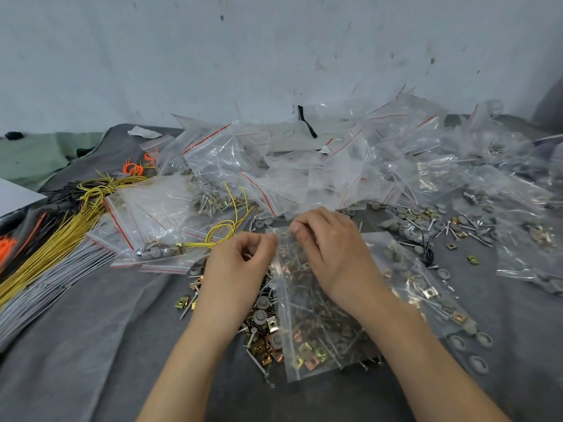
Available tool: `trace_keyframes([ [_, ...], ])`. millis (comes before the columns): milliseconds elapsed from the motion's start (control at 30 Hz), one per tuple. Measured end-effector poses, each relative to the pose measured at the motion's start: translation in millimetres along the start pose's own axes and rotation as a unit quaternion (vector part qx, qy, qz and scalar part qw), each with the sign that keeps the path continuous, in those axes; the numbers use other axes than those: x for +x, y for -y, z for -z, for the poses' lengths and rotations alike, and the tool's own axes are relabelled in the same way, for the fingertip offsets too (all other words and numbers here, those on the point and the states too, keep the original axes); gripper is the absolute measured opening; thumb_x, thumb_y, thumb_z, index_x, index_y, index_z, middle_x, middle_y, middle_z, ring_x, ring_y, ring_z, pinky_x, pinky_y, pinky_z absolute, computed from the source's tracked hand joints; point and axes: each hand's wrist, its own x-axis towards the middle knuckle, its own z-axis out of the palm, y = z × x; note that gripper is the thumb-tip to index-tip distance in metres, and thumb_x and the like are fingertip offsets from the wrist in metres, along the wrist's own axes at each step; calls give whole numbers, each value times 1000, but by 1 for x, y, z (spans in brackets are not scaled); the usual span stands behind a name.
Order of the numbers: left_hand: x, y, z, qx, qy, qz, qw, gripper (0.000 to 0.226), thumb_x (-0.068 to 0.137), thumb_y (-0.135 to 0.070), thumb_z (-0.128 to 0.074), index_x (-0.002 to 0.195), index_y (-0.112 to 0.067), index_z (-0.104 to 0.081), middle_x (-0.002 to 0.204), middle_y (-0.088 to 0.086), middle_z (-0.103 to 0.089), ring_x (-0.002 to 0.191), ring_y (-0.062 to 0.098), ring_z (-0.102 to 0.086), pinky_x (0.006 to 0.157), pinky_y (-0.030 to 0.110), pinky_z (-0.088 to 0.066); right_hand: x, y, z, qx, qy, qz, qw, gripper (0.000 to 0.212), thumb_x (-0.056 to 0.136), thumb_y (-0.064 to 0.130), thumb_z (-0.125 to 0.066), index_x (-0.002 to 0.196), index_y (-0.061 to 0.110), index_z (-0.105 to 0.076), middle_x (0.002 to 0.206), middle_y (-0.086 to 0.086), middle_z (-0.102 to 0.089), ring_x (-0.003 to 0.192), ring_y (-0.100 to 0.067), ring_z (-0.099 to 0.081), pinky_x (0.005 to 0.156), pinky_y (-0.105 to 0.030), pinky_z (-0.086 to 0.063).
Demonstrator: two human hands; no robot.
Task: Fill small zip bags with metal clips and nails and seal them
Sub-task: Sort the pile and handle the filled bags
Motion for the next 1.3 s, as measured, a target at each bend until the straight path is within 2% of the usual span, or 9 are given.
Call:
trace_keyframes([
  [167,-1,-2,-1,-9,-2,2,1000,23,94,-34,-63,78,-19,-69,48,-20,-51,43,-4,-40,46,8,-33,0,1,-1,9,-1,4,1000,37,103,43,-29,104,21,-59,103,8,-58,97,-19,-51,96,-38,-36],
  [300,-2,-3,-3,-15,-6,0,1000,28,95,-34,-62,76,-15,-66,44,-18,-42,41,0,-33,43,10,-30,0,1,-1,13,-4,9,1000,35,103,43,-30,104,22,-58,102,11,-56,96,-17,-50,95,-36,-36],
  [600,-3,-5,-5,-25,-16,-15,999,32,96,-30,-61,67,-16,-60,47,-16,-39,45,2,-29,43,12,-26,-1,0,-2,16,-11,14,1000,28,106,38,-37,104,21,-59,102,9,-59,96,-17,-51,95,-37,-37],
  [800,-4,-8,-8,-38,-17,-36,998,23,96,-28,-62,74,-22,-69,51,-20,-54,48,-3,-42,47,8,-33,1,5,-2,113,-3,25,993,25,104,37,-48,109,18,-65,105,7,-65,102,-20,-57,96,-43,-42],
  [900,-6,-7,-9,-26,-3,-33,999,25,95,-30,-62,74,-20,-68,46,-22,-49,43,-3,-40,44,8,-30,4,5,-1,146,-8,6,989,22,103,33,-52,104,16,-67,102,6,-64,100,-21,-57,94,-46,-44],
  [1033,-7,-2,-9,19,-11,-31,999,24,93,-39,-63,76,-22,-68,52,-22,-55,46,-2,-44,47,13,-33,5,3,-4,135,-13,2,991,20,103,33,-53,102,17,-66,101,6,-63,100,-21,-56,95,-47,-44],
  [1200,-12,1,-9,121,-29,-86,989,28,97,-40,-57,72,-28,-62,56,-21,-55,48,3,-45,48,19,-32,6,3,-8,116,-20,-1,993,22,102,34,-54,103,18,-68,102,6,-64,101,-21,-57,96,-45,-42],
  [1300,-10,2,-7,131,-30,-92,987,29,97,-37,-58,71,-27,-63,56,-18,-55,49,5,-45,48,19,-33,8,3,-7,137,-16,-3,990,21,100,34,-57,102,18,-71,101,7,-65,101,-20,-58,97,-44,-42],
])
